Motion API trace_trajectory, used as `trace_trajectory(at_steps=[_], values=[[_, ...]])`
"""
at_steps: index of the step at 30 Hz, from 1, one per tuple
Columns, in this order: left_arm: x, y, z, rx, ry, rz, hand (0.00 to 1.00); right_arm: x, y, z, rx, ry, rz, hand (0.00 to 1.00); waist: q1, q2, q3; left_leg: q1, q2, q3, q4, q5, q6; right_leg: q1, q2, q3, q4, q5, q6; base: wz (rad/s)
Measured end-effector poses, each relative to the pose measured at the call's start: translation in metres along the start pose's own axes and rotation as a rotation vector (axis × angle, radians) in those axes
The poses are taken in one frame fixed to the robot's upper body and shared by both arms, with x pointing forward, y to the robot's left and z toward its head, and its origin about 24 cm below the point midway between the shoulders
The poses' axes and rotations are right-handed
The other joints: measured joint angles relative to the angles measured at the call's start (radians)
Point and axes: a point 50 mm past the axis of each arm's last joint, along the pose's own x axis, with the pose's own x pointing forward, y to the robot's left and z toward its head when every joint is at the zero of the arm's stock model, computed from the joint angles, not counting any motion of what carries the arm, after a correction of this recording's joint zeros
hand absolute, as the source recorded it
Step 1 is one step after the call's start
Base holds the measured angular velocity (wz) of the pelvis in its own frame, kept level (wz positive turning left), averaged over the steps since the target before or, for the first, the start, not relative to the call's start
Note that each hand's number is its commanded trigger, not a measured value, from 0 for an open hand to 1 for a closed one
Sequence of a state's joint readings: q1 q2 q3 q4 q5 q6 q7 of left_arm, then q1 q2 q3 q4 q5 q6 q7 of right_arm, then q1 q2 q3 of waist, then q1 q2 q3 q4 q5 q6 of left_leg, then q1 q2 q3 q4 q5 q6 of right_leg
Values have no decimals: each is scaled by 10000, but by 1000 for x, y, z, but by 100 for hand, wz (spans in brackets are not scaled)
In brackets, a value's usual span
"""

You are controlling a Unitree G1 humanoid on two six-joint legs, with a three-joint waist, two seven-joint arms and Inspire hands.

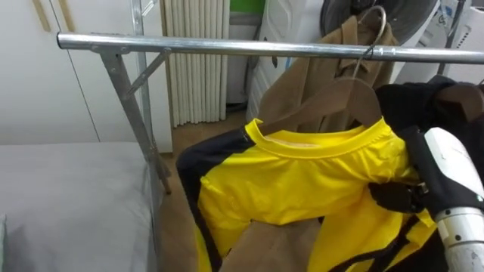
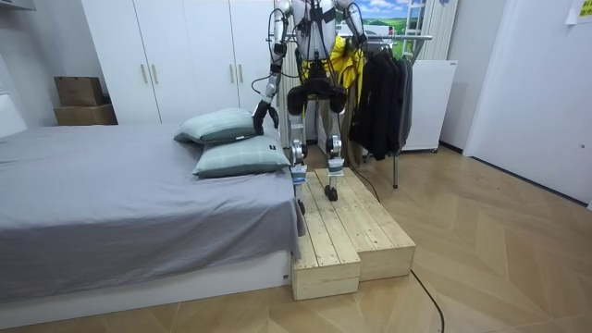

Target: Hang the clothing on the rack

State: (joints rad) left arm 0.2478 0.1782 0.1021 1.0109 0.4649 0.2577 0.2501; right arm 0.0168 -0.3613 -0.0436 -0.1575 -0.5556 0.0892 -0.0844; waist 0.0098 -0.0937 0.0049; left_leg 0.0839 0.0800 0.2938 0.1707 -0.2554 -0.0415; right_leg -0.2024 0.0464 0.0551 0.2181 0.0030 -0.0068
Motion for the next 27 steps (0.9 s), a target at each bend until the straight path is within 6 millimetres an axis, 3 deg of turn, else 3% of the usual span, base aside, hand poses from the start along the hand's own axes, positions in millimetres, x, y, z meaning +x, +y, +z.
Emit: trace_trajectory(at_steps=[14, 20, 27], values=[[-1, -1, 4, 139, -400, 211, 0, 10, 1, 13, 58, -516, 337, 100, 268, 23, 49, -29, 20, -205, -34, 11, -17, 93, 1, -121, -141, 7, -29, 3], [0, 1, 10, 60, -682, 255, 0, 18, -2, 23, 346, -885, 353, 100, 543, 16, 55, -23, 31, -340, -24, 35, -20, 159, -54, -312, -165, 3, -34, 6], [0, 3, 15, -19, -1000, 330, 0, 26, -2, 34, 941, -1331, 622, 100, 806, -54, 141, -17, 24, -473, -27, 52, -23, 253, -88, -424, -237, -10, -35, 5]])
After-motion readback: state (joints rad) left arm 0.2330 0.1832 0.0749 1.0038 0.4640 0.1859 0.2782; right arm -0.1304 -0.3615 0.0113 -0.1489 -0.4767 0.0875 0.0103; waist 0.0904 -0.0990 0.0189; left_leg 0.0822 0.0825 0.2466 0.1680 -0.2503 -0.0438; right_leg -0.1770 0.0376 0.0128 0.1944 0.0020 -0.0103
